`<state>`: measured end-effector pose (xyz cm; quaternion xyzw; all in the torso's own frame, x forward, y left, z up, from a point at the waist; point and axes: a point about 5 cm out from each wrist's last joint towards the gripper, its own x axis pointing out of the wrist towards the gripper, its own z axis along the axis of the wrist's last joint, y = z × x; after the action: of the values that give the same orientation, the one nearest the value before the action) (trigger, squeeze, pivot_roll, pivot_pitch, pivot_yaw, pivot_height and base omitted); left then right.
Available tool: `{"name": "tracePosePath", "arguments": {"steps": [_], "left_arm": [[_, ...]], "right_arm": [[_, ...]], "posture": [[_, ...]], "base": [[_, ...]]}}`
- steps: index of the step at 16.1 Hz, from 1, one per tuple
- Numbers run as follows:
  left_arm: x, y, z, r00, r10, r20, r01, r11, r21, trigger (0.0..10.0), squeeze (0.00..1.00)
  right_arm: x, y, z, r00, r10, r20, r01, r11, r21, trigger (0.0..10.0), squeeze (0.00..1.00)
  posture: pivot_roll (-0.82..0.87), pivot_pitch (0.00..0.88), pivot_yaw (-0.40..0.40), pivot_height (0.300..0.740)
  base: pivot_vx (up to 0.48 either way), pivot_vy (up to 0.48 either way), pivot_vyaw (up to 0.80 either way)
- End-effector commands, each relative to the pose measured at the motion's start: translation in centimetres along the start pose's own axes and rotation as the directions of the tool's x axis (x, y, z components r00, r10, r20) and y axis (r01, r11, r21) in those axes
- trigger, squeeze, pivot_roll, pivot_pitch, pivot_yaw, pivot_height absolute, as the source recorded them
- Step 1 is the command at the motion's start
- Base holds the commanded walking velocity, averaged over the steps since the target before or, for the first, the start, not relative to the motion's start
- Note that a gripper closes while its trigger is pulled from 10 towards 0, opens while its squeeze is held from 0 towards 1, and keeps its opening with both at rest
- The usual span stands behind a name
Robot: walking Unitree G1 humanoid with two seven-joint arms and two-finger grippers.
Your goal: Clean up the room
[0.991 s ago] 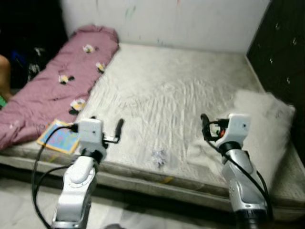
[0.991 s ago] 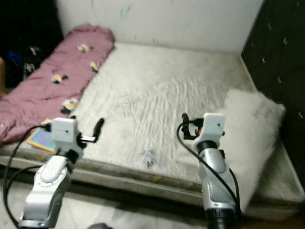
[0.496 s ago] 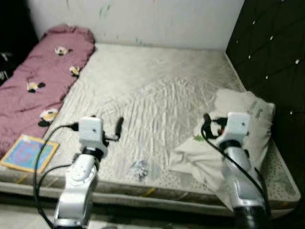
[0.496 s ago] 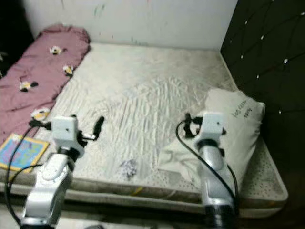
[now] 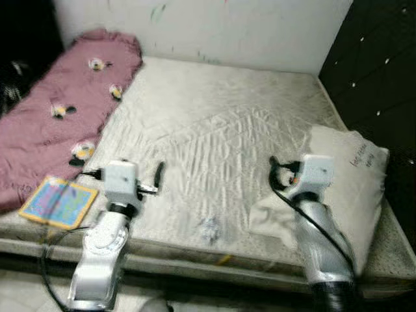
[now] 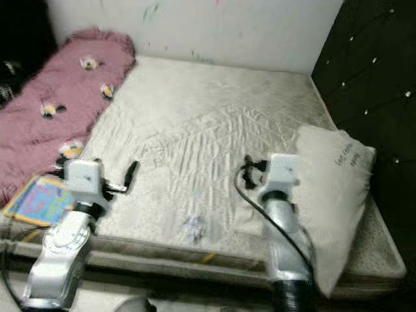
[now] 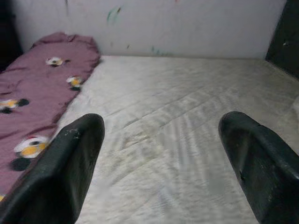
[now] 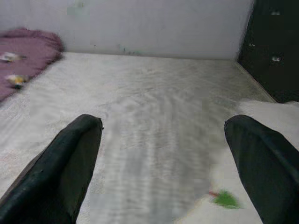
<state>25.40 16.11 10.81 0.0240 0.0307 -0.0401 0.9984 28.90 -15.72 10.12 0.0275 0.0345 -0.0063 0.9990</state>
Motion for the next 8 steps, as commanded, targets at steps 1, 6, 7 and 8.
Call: {"name": "tracePosePath", "arguments": {"steps": [1, 6, 7, 8], "left_arm": [[0.4, -0.4, 0.5, 1.0, -0.017, 0.016, 0.017, 1.0, -0.001, 10.0, 0.0], [0.4, 0.9, 0.8, 1.0, 0.026, 0.011, -0.026, 1.0, -0.005, 10.0, 0.0], [-0.1, 1.0, 0.5, 0.999, 0.04, 0.006, -0.04, 0.999, -0.022, 10.0, 0.0], [-0.2, 1.0, 0.4, 0.999, 0.049, -0.001, -0.05, 0.998, -0.037, 10.0, 0.0]], "right_arm": [[0.0, -0.8, 0.3, 1.0, -0.018, 0.005, 0.018, 1.0, -0.013, 10.0, 0.0], [0.1, -0.3, 0.8, 1.0, -0.014, 0.017, 0.014, 1.0, -0.021, 10.0, 0.0], [-0.2, -0.3, 0.5, 1.0, -0.027, 0.014, 0.027, 1.0, -0.008, 10.0, 0.0], [-0.3, -0.4, 0.4, 0.999, -0.036, 0.009, 0.036, 0.999, -0.002, 10.0, 0.0]], "posture": [[0.01, 0.0, -0.075, 0.74], [0.01, 0.04, -0.054, 0.74], [0.0, 0.032, -0.041, 0.74], [0.0, 0.031, -0.04, 0.74]], "base": [[0.0, 0.48, 0.0], [0.0, 0.096, 0.0], [0.0, 0.0, 0.0], [0.0, 0.0, 0.0]]}}
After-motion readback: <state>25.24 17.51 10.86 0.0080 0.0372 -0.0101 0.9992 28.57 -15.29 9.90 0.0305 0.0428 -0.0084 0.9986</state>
